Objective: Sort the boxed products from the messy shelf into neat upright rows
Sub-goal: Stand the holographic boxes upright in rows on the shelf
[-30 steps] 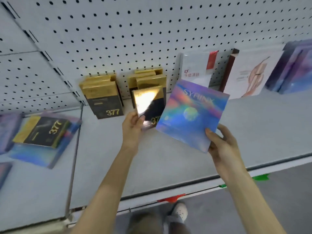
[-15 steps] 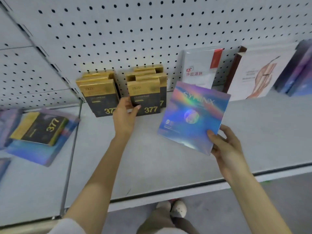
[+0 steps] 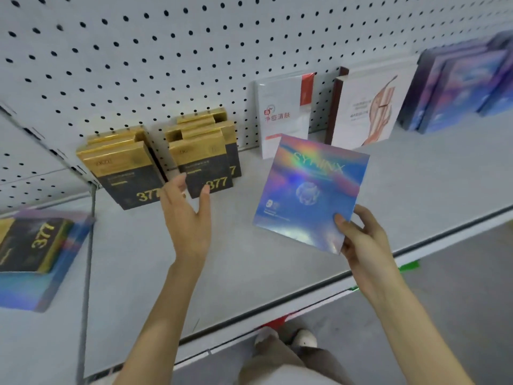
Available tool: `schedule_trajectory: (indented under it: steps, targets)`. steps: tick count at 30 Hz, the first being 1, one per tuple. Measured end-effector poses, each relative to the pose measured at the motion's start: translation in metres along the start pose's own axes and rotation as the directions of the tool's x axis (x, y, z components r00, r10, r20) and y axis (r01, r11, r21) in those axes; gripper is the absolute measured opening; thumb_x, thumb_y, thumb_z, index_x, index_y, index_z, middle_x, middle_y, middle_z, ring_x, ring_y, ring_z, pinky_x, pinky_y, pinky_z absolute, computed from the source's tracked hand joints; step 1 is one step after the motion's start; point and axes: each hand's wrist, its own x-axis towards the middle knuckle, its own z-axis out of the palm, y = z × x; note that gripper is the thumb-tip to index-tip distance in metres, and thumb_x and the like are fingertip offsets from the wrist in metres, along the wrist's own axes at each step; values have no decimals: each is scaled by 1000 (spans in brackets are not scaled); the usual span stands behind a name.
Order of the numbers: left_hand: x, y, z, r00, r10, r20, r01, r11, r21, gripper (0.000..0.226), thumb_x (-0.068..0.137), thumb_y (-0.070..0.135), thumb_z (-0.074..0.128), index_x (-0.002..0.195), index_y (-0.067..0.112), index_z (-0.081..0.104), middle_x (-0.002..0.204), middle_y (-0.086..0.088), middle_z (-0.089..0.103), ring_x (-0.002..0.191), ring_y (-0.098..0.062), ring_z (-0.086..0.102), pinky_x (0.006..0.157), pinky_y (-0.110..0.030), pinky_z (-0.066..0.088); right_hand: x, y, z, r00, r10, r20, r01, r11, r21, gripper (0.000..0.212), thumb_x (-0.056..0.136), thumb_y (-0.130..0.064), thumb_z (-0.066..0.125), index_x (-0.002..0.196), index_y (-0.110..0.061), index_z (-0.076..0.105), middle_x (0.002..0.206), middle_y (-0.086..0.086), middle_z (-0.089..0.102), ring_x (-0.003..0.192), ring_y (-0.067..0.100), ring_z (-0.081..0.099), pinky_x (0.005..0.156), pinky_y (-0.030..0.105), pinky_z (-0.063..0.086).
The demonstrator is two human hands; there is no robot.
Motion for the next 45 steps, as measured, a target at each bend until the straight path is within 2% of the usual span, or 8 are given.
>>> schedule_trajectory:
  steps: [5,11,15,23,31,38,41,45]
  targets:
    - [-38,58,34,961,-63,268,130,961,-242,24,94,25,59,117,22,52,106,9,61,95,4,59,80,-10,46,-3,-4,-33,999,1,-35,1,999,35,24,92,-9,61,115,-15,58,90,3,76,70,11,70,51,15,48]
    - [-95,120,109,780,-94,618,311,916,-254,30,78,42,64,103,27,60,95,13,70,91,-13,67,80,-29,52,11,-20,-106,999,-26,-26,29,994,107,30,91,-8,62,120,-10,58,101,7,75,81,16,72,58,20,52]
    - [-137,160,171,786,-120,606,316,921,-227,30,68,39,68,94,26,60,91,0,70,82,-20,67,76,-41,53,30,-47,-181,996,-59,-72,65,995,82,26,89,-8,64,114,-14,65,93,2,76,80,14,72,62,19,53]
    - [-231,266,295,773,-96,628,350,889,-295,36,66,29,78,92,20,54,89,1,70,78,-15,68,66,-29,55,82,-139,-333,959,-237,-157,220,968,-117,28,90,-8,65,116,-17,64,103,7,73,91,18,69,77,32,56]
    - [-251,307,375,816,-163,554,365,889,-277,35,75,3,79,91,23,55,82,7,72,78,-18,70,72,-42,57,142,-171,-412,954,-293,-62,270,930,-251,31,85,-3,69,105,-26,64,96,0,73,83,14,66,67,20,51]
    - [-230,341,494,859,-133,494,293,920,-261,36,72,9,82,89,29,57,83,18,69,73,-12,66,67,-26,53,240,-210,-478,950,-307,-54,274,905,-327,30,84,-3,70,102,-26,64,85,-6,72,73,9,63,64,20,51]
    - [-223,365,554,882,-98,460,269,907,-324,36,71,10,82,91,30,58,88,7,70,76,-10,67,70,-22,53,291,-235,-506,935,-347,-72,296,877,-379,32,82,2,70,95,-26,62,82,-6,70,65,2,61,60,13,48]
    - [-204,385,609,951,-113,289,204,929,-308,37,67,22,77,94,36,55,95,4,63,86,0,62,77,-16,50,360,-267,-520,933,-353,72,343,808,-479,28,81,10,68,92,-14,59,67,-23,65,59,-9,55,57,3,41]
